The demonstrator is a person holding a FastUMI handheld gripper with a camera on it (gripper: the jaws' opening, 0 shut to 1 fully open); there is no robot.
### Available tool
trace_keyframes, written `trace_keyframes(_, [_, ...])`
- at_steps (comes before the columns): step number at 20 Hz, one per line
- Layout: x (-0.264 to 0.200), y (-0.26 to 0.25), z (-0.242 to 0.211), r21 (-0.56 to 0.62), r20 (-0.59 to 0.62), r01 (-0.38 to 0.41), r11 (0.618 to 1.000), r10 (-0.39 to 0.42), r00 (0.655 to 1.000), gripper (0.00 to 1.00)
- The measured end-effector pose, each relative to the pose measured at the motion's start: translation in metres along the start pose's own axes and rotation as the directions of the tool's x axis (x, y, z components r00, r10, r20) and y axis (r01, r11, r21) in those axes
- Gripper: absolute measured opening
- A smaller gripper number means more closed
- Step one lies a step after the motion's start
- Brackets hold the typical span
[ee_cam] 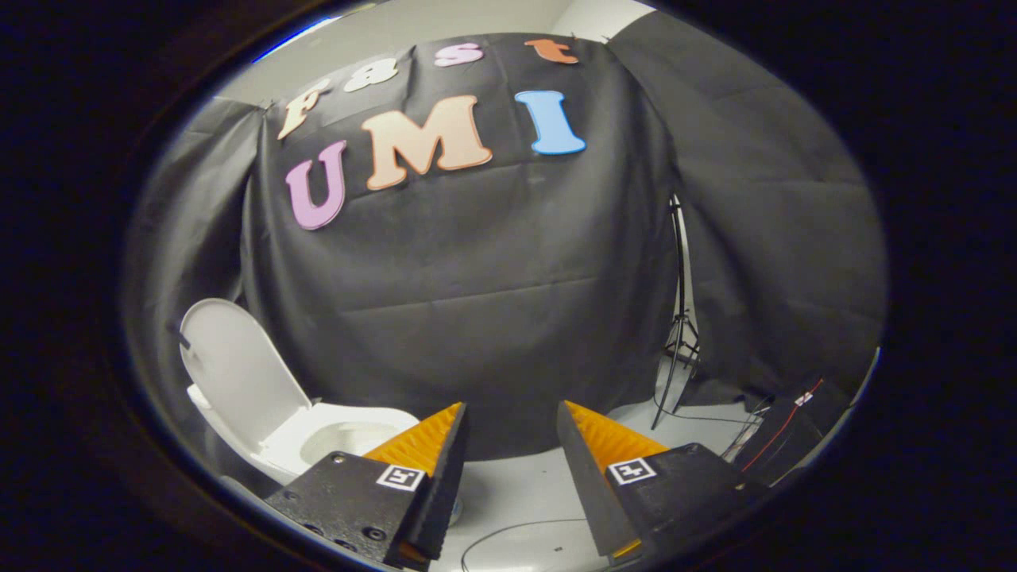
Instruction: Open the toilet lid.
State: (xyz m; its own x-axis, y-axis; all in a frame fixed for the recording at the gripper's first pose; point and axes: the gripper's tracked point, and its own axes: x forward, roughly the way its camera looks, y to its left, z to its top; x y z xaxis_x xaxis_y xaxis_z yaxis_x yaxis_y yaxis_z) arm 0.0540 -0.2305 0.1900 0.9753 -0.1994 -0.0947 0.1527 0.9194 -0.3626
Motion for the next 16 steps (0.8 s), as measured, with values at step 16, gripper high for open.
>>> trace_keyframes(16, [-0.034,-0.014,0.010,0.005,0.046,-0.013,1.000,0.013,0.999,0.69])
